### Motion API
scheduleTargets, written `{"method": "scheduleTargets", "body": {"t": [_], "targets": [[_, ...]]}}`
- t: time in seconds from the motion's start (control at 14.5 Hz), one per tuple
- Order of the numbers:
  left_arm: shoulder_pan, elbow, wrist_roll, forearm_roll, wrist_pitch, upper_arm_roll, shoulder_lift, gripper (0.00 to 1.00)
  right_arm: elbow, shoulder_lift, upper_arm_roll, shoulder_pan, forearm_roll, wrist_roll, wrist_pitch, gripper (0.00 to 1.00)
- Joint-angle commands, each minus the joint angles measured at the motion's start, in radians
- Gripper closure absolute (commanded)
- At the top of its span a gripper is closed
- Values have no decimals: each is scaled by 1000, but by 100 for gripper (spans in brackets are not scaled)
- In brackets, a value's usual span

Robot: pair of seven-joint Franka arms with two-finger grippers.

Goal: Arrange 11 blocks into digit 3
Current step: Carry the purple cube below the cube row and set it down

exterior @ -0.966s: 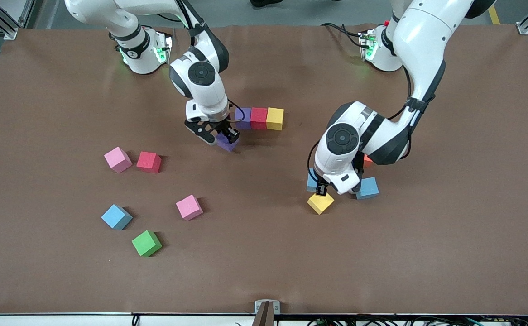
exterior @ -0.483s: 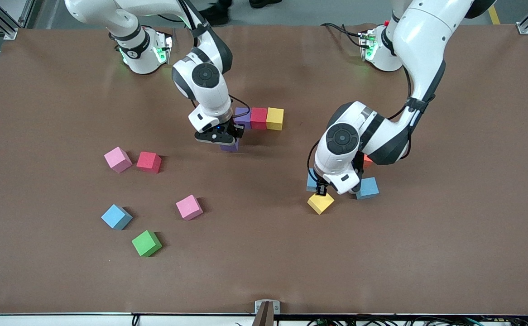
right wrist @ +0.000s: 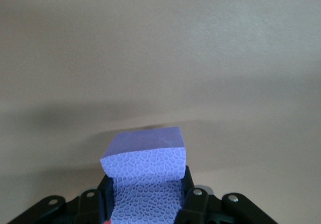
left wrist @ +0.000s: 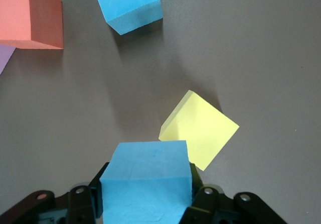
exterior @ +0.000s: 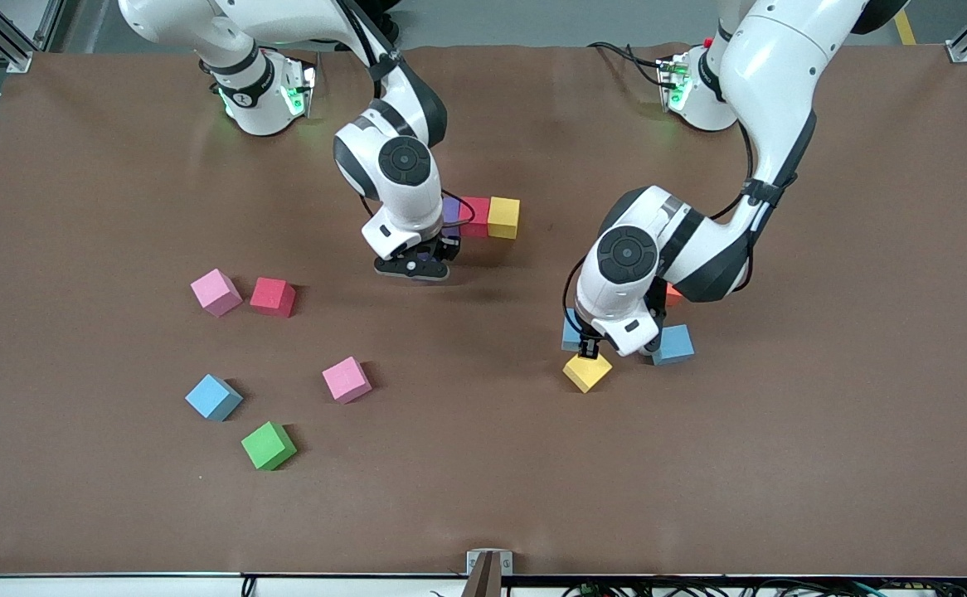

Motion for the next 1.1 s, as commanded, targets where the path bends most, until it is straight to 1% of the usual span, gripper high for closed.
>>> {"method": "scheduleTargets", "body": {"t": [0.0, 0.14, 0.28, 0.48, 0.69, 0.76, 1.04], "targets": [[1, 12, -7, 0, -18, 0, 2, 70, -11, 17, -1, 5, 10, -12, 48, 100], [1, 12, -6, 0, -18, 0, 2, 70, -46, 15, 10, 5, 25, -12, 106, 100], [2, 12, -6, 0, -18, 0, 2, 70, -57, 15, 19, 3, 49, -12, 119, 100], [2, 12, -6, 0, -18, 0, 2, 70, -86, 12, 42, 5, 50, -14, 123, 100], [4, 12, -6, 0, -18, 0, 0, 70, -141, 0, 47, 8, 50, -12, 181, 100], [4, 12, -6, 0, -18, 0, 0, 70, -149, 0, 59, 9, 52, -9, 197, 100], [7, 12, -4, 0, -18, 0, 0, 70, -157, -5, 64, 11, 52, 4, 199, 100]]}}
